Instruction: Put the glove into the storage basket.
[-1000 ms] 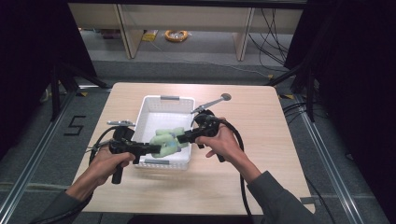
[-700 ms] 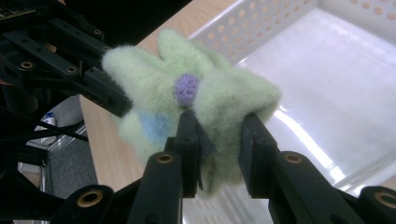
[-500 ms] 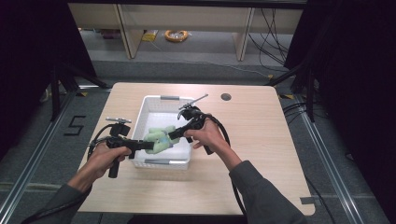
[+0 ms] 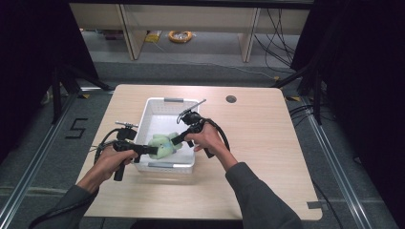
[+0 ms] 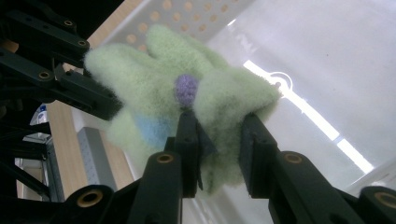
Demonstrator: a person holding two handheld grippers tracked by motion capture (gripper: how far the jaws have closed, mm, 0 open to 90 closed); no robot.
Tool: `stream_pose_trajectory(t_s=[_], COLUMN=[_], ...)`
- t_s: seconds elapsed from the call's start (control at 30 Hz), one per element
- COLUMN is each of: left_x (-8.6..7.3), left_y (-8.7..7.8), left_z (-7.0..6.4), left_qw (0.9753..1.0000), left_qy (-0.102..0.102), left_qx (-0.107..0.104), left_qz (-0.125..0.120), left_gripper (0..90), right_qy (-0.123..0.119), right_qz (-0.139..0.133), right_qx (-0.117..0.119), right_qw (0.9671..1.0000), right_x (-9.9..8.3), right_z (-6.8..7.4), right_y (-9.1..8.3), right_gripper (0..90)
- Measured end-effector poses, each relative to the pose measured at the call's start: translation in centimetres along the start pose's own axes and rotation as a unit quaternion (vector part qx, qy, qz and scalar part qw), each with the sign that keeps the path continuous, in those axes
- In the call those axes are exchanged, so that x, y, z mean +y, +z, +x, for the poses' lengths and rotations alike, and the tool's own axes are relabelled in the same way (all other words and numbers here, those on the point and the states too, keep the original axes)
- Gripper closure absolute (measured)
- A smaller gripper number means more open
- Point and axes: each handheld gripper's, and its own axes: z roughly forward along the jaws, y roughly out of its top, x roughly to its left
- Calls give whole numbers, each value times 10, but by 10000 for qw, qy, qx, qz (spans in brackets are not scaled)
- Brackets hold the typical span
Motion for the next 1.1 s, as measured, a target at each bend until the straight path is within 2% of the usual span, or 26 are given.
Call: stream_pose_trajectory(t_s=[0.07, 0.2, 0.23, 0.3, 0.37, 0.43, 0.5, 0.53, 0.57, 0.63, 0.67, 0.77, 0.8, 0.87, 0.9, 0.93, 0.97, 1.03, 1.1], left_x=[0, 0, 1, 3, 6, 8, 9, 9, 9, 7, 6, 1, -2, -7, -10, -12, -15, -21, -27], left_y=[3, 3, 3, 1, -4, -7, -11, -12, -12, -14, -16, -19, -19, -21, -21, -22, -22, -23, -24], left_z=[1, 2, 2, 0, -2, -5, -8, -10, -12, -17, -19, -29, -34, -43, -48, -51, -56, -62, -70], left_qw=[10000, 9996, 9995, 9994, 9988, 9987, 9980, 9980, 9979, 9978, 9976, 9969, 9967, 9955, 9954, 9952, 9952, 9940, 9931], left_qy=[-21, 79, 85, 141, 286, 256, 364, 364, 316, 332, 423, 520, 515, 684, 641, 712, 683, 826, 932], left_qx=[80, 258, 300, 300, 397, 397, 472, 461, 452, 393, 395, 337, 292, 300, 257, 214, 175, 116, 70], left_qz=[-14, 104, 66, 26, -14, -166, -209, -254, -337, -407, -392, -476, -564, -583, -659, -632, -677, -712, -708], left_gripper=[691, 640, 609, 604, 590, 580, 568, 564, 539, 529, 521, 495, 488, 475, 473, 469, 460, 454, 444], right_qy=[0, 9, 42, 47, 3, -48, -120, -125, -185, -160, -154, -157, -175, -166, -158, -161, -177, -182, -310], right_qz=[27, 164, 194, 299, 364, 442, 467, 481, 545, 569, 576, 596, 599, 620, 626, 621, 622, 656, 703], right_qx=[-14, -93, -135, -230, -289, -372, -434, -449, -699, -709, -717, -759, -790, -810, -833, -859, -891, -953, -1097], right_qw=[10000, 9998, 9997, 9993, 9989, 9983, 9979, 9978, 9959, 9957, 9956, 9952, 9949, 9946, 9944, 9942, 9939, 9931, 9910], right_x=[0, 0, 0, 0, -1, -1, 0, 0, 2, 2, 3, 4, 4, 4, 5, 5, 5, 5, 6], right_z=[-1, -4, -4, -5, -5, -4, -4, -4, -2, -1, -1, -1, -1, -2, -2, -2, -2, -2, -3], right_y=[2, 8, 9, 13, 17, 20, 22, 22, 22, 23, 23, 23, 23, 24, 24, 24, 24, 24, 24], right_gripper=[723, 723, 723, 723, 722, 722, 722, 721, 719, 718, 717, 709, 704, 695, 687, 671, 653, 623, 600])
